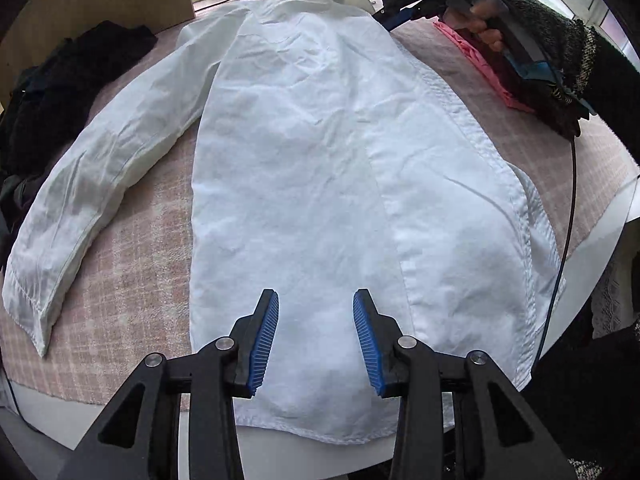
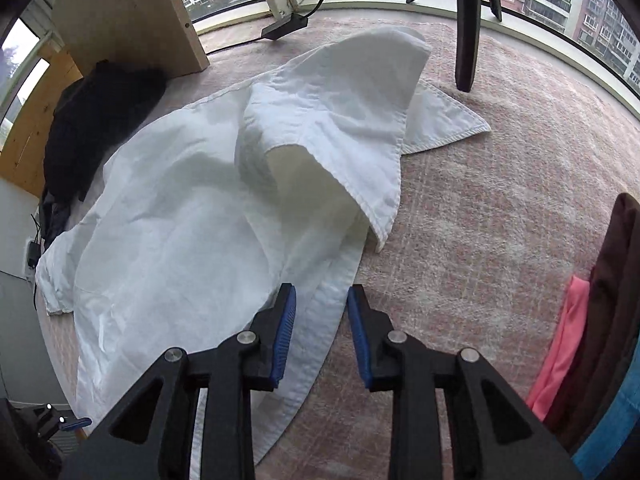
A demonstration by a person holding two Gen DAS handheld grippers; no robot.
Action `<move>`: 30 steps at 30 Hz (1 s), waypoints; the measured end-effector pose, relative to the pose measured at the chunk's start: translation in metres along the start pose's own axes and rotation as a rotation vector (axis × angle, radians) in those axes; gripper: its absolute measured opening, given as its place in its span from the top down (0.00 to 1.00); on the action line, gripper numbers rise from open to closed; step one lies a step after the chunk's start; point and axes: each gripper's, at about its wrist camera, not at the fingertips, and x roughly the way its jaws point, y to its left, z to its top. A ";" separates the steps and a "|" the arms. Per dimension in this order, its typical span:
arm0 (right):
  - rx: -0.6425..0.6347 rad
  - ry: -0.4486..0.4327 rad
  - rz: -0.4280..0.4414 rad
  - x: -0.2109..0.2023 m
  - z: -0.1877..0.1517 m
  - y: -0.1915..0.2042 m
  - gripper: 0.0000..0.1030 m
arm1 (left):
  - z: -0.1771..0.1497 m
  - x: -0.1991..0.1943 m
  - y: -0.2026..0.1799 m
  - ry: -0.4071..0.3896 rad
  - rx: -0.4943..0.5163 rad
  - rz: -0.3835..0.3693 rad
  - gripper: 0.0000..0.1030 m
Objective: Fold clothes
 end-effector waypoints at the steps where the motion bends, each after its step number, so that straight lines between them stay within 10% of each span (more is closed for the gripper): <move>1: -0.022 -0.002 0.001 0.001 0.000 0.003 0.79 | -0.001 0.002 0.000 0.004 -0.003 -0.004 0.64; 2: -0.026 0.001 0.010 0.001 0.001 0.003 0.93 | -0.002 0.003 0.000 0.006 -0.001 -0.007 0.64; 7: 0.011 -0.078 0.083 -0.025 0.005 -0.005 0.97 | -0.002 -0.003 -0.002 0.003 0.006 -0.026 0.64; 11: -0.052 -0.247 -0.077 -0.052 0.017 -0.005 1.00 | 0.001 -0.003 -0.003 -0.009 0.011 -0.054 0.62; 14: 0.011 -0.077 -0.086 -0.018 0.030 -0.022 1.00 | 0.002 0.008 -0.005 0.027 0.016 -0.053 0.62; 24: -0.029 -0.078 0.037 -0.072 -0.050 0.001 0.74 | 0.004 -0.019 -0.018 -0.021 0.073 -0.086 0.61; 30: 0.094 0.037 0.042 -0.026 -0.026 -0.029 0.65 | 0.006 -0.027 -0.034 -0.032 0.123 -0.088 0.59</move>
